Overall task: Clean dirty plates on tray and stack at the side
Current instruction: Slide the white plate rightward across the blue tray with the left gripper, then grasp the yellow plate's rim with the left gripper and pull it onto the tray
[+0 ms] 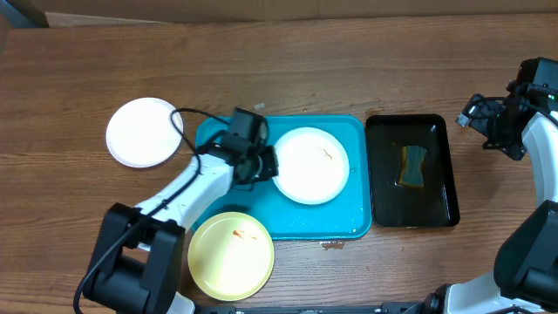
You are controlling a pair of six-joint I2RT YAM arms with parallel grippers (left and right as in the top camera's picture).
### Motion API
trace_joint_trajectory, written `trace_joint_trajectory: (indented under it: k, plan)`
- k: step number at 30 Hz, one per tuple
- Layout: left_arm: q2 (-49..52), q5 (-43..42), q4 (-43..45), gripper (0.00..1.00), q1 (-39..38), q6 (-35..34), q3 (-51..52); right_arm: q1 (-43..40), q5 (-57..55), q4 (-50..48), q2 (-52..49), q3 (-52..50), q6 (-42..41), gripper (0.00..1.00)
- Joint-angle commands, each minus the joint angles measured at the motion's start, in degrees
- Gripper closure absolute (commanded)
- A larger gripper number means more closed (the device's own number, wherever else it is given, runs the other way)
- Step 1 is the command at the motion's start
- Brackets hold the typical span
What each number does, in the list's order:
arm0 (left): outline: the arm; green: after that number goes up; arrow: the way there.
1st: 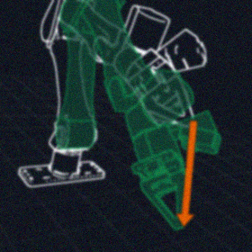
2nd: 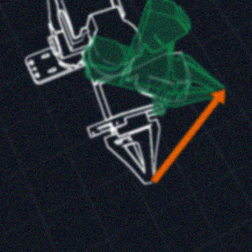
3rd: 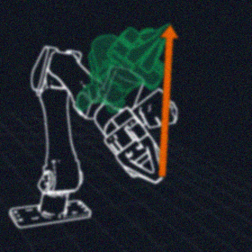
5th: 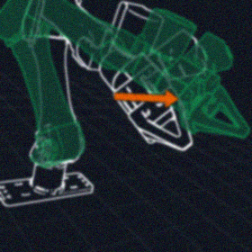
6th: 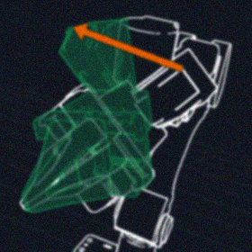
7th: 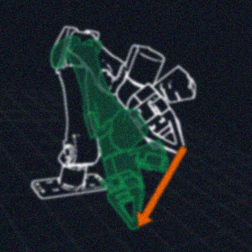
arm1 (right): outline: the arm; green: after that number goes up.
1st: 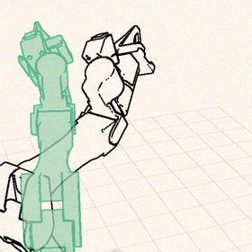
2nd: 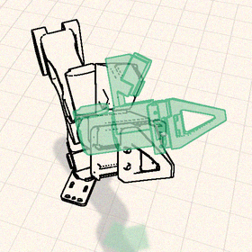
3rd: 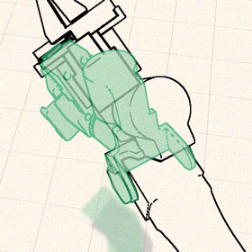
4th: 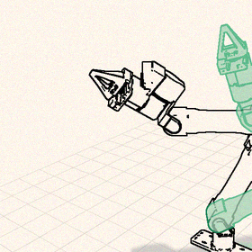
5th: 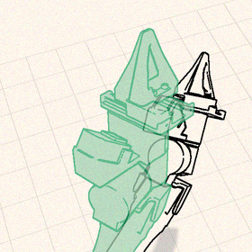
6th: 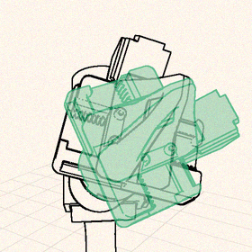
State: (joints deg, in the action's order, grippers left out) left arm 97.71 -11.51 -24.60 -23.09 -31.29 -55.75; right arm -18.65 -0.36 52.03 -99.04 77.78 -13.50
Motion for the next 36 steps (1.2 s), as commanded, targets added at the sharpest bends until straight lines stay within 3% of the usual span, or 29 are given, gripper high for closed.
trace_joint_trajectory:
  k: [1,4,7,15,20,23,28,36]
  plan:
    - [-0.31,2.95,0.50,0.85,-2.05,0.92,0.20,0.15,0.00,-0.33,0.98,0.02,-0.26,0.00]
    - [-0.33,2.91,0.74,0.56,-2.45,2.99,-0.52,0.15,0.00,-0.33,0.98,0.02,-0.26,0.00]
    - [-0.35,2.93,-3.50,0.48,-1.46,5.62,-4.33,0.15,0.00,-0.33,0.98,0.02,-0.26,0.00]
    - [-0.35,3.67,-30.23,0.51,5.11,5.60,-22.08,0.15,0.00,-0.33,0.98,0.02,-0.26,0.00]
    - [-0.33,4.50,-42.49,0.50,8.00,6.12,-23.43,0.15,0.00,-0.33,0.98,0.02,-0.26,0.00]
    - [-0.33,6.10,-46.36,0.50,8.46,7.39,-21.97,0.15,0.00,-0.33,0.98,0.02,-0.26,0.00]
    - [-0.33,7.23,-51.36,0.61,8.57,12.15,-20.76,0.15,0.00,-0.33,0.98,0.02,-0.26,0.00]
    - [-0.33,11.65,-54.10,0.62,8.57,22.51,-20.17,0.15,0.00,-0.33,0.98,0.02,-0.26,0.00]
